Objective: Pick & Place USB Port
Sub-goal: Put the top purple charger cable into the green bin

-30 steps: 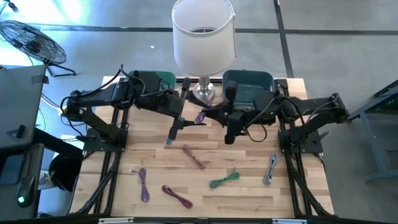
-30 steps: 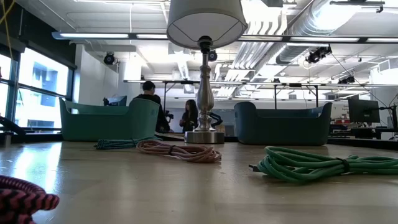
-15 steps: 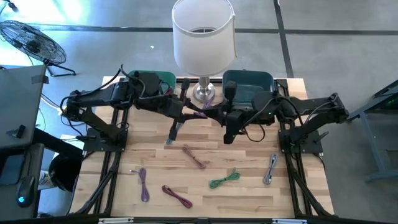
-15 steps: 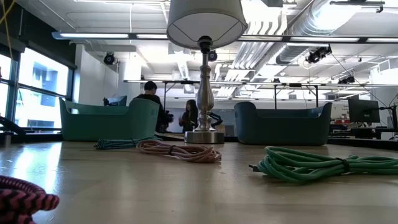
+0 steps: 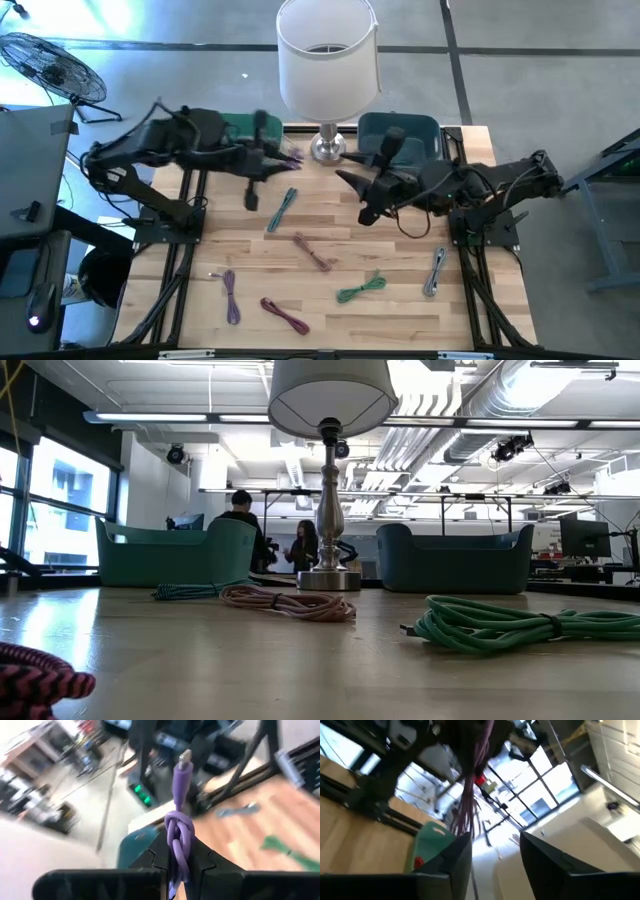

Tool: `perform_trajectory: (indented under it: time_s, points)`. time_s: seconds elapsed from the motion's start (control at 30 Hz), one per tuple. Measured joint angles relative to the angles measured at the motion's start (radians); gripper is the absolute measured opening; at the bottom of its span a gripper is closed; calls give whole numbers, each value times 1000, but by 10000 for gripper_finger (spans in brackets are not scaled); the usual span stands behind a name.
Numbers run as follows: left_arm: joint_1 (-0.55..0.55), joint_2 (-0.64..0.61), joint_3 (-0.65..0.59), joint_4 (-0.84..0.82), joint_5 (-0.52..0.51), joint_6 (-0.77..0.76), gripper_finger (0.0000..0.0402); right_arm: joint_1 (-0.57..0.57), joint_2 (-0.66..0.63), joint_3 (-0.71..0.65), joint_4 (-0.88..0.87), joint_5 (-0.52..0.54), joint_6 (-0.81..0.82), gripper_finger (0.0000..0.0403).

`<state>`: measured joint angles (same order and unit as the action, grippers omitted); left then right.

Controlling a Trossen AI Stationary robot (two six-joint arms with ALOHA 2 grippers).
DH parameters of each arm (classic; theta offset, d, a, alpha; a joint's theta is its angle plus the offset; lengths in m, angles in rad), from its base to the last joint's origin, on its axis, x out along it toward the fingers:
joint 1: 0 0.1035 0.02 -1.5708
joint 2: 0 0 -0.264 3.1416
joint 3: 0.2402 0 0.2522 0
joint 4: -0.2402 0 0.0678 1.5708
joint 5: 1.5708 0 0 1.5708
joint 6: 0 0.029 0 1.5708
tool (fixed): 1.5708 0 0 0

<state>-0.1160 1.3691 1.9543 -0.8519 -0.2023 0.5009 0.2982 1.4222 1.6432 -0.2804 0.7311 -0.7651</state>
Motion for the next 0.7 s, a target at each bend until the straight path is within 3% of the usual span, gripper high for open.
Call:
perform_trajectory:
  time_s: [0.3, 0.43, 0.57, 0.7]
  points:
    - [-21, -105, 16, -578, -435, -224, 15, 44, -54, 0, -45, 197, 2, 164]
    - [-22, -119, 15, -719, -507, -323, 15, 59, -79, 0, -47, 285, 3, 165]
    - [-16, -119, 1, -720, -573, -341, 14, 66, -100, 0, -53, 349, 5, 165]
    - [99, -118, -61, -718, -563, -274, 14, 80, -122, 0, -53, 391, 9, 162]
